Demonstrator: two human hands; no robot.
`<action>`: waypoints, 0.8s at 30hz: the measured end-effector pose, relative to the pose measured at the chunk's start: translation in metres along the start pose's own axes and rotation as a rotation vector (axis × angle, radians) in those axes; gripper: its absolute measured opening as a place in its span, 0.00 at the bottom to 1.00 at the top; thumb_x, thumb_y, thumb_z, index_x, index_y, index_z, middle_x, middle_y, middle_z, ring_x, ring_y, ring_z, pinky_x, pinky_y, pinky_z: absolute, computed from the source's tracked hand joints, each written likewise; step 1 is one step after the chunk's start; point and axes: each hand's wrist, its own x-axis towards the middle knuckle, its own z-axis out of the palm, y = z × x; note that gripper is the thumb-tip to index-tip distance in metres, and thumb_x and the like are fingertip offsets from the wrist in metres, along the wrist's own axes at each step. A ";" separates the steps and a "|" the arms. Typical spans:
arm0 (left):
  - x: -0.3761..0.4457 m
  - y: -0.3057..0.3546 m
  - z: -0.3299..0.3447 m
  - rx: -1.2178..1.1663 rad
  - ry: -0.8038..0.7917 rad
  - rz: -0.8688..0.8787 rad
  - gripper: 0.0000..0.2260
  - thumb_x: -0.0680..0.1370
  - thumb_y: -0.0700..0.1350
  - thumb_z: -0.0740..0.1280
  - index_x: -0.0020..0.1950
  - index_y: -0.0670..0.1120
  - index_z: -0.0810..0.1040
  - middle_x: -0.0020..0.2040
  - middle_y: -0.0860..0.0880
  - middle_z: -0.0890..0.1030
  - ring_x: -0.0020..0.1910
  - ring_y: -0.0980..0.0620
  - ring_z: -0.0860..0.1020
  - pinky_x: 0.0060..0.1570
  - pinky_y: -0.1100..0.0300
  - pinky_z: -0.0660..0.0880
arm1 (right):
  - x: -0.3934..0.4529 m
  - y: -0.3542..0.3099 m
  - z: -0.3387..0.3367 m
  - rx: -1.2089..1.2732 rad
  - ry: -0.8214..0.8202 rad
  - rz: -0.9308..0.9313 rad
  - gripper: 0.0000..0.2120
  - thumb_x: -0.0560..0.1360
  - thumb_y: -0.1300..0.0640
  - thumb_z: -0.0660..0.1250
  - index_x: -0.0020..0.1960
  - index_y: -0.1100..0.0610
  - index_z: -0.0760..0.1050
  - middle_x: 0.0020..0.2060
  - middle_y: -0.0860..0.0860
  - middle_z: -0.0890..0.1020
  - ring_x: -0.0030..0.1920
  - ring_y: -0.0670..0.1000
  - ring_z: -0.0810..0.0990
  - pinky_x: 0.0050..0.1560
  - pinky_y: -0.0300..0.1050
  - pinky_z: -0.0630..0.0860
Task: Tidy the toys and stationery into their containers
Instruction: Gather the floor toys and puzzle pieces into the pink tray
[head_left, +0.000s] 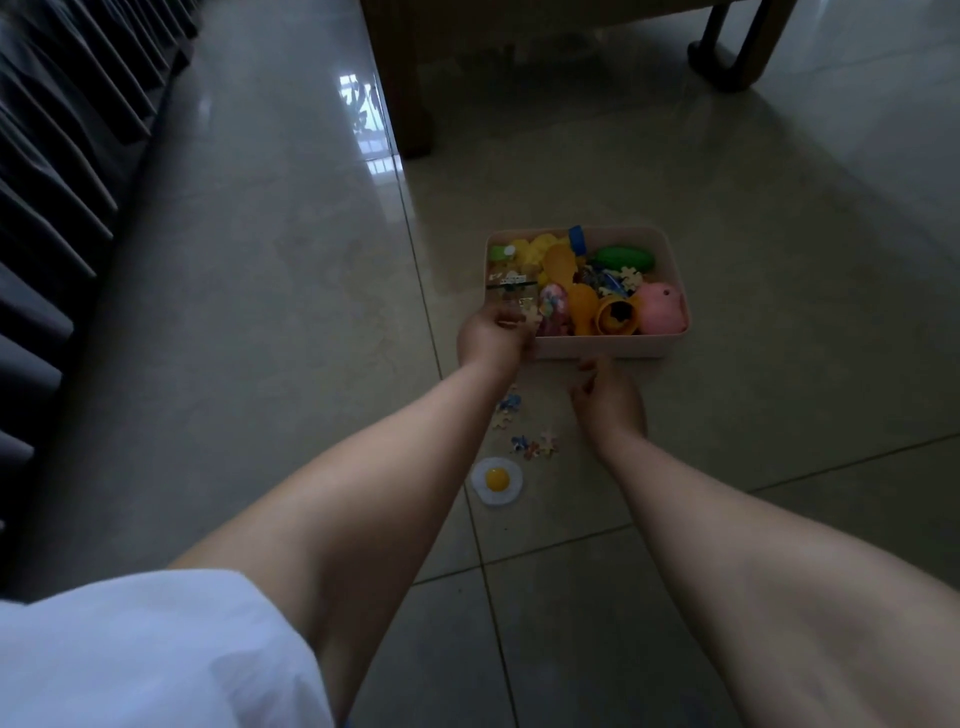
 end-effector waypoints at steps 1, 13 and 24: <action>0.002 0.001 0.004 -0.052 -0.004 -0.024 0.07 0.73 0.38 0.71 0.44 0.50 0.78 0.47 0.45 0.81 0.46 0.44 0.82 0.48 0.49 0.81 | 0.001 0.002 0.000 -0.003 -0.056 0.009 0.10 0.76 0.59 0.65 0.57 0.56 0.74 0.54 0.57 0.79 0.52 0.58 0.78 0.46 0.44 0.70; -0.013 -0.082 -0.035 0.539 0.039 -0.138 0.08 0.76 0.44 0.68 0.54 0.47 0.79 0.52 0.46 0.81 0.52 0.46 0.79 0.52 0.57 0.76 | 0.000 0.008 0.011 -0.245 -0.522 -0.133 0.17 0.67 0.58 0.76 0.54 0.51 0.77 0.54 0.53 0.72 0.53 0.54 0.77 0.51 0.39 0.70; -0.014 -0.078 -0.006 0.846 -0.014 -0.006 0.14 0.75 0.45 0.70 0.58 0.44 0.73 0.59 0.42 0.71 0.56 0.40 0.76 0.56 0.52 0.74 | 0.006 0.013 0.012 -0.240 -0.526 -0.200 0.18 0.66 0.59 0.77 0.54 0.53 0.77 0.55 0.53 0.69 0.53 0.54 0.76 0.57 0.41 0.72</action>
